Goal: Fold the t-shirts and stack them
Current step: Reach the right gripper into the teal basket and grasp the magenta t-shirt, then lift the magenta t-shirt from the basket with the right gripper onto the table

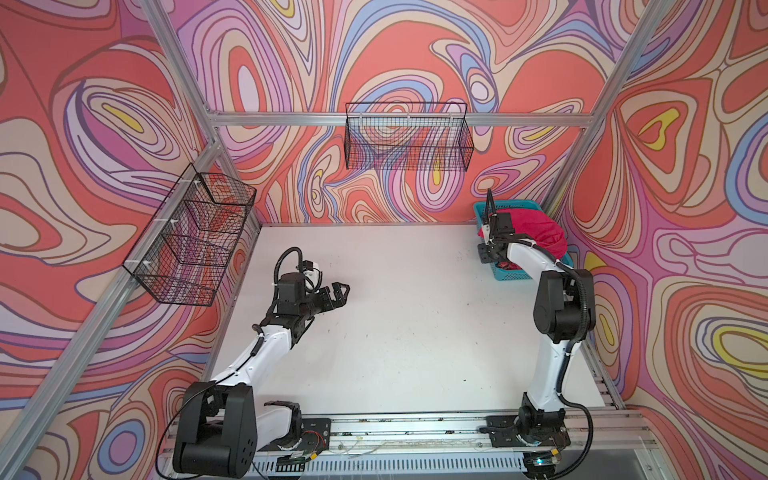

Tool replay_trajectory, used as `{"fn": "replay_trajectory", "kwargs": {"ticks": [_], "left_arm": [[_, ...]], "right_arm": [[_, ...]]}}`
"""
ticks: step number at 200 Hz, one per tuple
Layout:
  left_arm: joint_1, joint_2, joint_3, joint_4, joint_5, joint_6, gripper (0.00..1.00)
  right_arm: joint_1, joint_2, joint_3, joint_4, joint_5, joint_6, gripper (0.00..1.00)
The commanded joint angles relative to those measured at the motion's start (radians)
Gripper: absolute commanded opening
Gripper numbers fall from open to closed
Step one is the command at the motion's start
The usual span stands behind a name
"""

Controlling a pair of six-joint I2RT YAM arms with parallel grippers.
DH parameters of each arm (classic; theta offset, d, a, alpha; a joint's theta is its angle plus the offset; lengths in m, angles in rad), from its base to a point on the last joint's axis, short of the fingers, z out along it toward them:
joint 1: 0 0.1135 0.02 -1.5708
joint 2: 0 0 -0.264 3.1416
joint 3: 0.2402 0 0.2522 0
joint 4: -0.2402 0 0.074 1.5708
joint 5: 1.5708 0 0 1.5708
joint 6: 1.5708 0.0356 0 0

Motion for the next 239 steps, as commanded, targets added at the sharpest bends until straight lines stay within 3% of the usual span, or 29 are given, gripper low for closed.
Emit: {"fn": "replay_trajectory", "kwargs": {"ticks": [1,20,48,98,163,171,189,208,223,239], "left_arm": [[-0.004,-0.002,0.018,-0.013,-0.012,0.015,1.00],[-0.007,-0.013,0.009,-0.005,-0.023,0.010,1.00],[-0.012,-0.010,0.004,0.009,-0.030,0.001,1.00],[-0.014,0.006,0.014,0.011,-0.028,0.004,1.00],[-0.015,0.006,0.019,0.011,-0.028,0.001,1.00],[-0.015,0.005,0.020,0.008,-0.029,0.001,1.00],[-0.015,-0.001,0.020,0.004,-0.033,0.004,1.00],[-0.015,-0.002,0.021,0.002,-0.037,0.005,1.00],[-0.015,0.000,0.023,0.002,-0.034,0.004,1.00],[-0.015,0.002,0.023,0.006,-0.034,0.001,1.00]], "right_arm": [[-0.002,-0.142,-0.052,0.055,0.003,0.064,0.73],[-0.003,-0.235,-0.114,0.123,0.053,0.110,0.87],[-0.014,-0.290,-0.139,0.166,0.141,0.160,0.98],[-0.113,-0.176,-0.029,0.127,0.178,0.309,0.98],[-0.157,0.076,0.110,0.096,0.153,0.388,0.97],[-0.162,0.090,0.116,0.093,0.140,0.397,0.90],[-0.164,0.076,0.090,0.122,0.118,0.414,0.45],[-0.163,0.000,0.009,0.200,0.108,0.429,0.15],[-0.163,-0.061,-0.034,0.230,0.107,0.433,0.00],[-0.163,-0.133,-0.073,0.249,0.105,0.433,0.00]]}}
